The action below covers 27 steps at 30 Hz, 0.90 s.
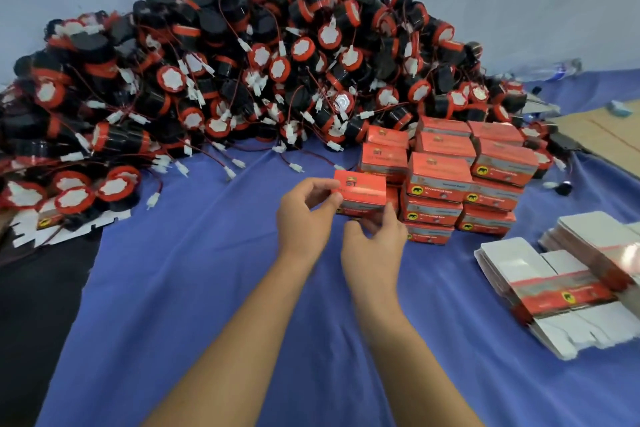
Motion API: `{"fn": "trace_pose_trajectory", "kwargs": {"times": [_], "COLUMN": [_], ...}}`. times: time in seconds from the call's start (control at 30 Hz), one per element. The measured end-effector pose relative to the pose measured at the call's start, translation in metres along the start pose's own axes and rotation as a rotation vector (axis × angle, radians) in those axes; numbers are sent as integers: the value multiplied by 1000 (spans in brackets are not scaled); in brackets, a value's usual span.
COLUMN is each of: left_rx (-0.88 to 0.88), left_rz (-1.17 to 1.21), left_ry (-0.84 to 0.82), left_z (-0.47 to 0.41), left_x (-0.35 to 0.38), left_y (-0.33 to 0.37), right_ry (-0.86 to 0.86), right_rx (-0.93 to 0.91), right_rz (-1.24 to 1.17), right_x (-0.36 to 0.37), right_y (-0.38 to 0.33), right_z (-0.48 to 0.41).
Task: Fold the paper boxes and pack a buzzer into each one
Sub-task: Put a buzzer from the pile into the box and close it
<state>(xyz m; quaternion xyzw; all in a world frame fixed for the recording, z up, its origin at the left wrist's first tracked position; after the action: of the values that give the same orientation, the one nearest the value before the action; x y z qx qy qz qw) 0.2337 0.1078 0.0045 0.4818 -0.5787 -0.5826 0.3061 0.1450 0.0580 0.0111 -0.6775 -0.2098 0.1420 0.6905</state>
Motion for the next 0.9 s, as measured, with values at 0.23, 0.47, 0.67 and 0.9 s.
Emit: {"fn": "trace_pose_trajectory", "kwargs": {"times": [0.23,0.47,0.67,0.9], "left_rx": [-84,-57,-46,116], "left_rz": [65,92,191,163], "left_ry": [-98,-81,540,102], "left_z": [-42,-41,14,116], "left_x": [39,46,29,100], "left_y": [-9,-13,11,59], "right_ry": [124,101,80,344], "right_rx": [98,116,-29,-263], "right_rz": [-253,-264,-164,163], "right_x": [25,17,-29,-143], "right_y": [17,27,3,-24], "right_z": [-32,-27,16,29]}}
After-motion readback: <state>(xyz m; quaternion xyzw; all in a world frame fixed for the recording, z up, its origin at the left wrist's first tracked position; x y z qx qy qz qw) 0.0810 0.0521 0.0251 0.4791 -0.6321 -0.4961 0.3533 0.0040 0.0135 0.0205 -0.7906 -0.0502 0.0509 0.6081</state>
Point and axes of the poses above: each hand's wrist, its own z-axis away from the middle knuckle, its own x-axis out of the palm, y = z × x, the point moved 1 cm from there along -z, towards the middle knuckle, and after that the axes turned 10 degrees about -z, right-handed, at the moved point
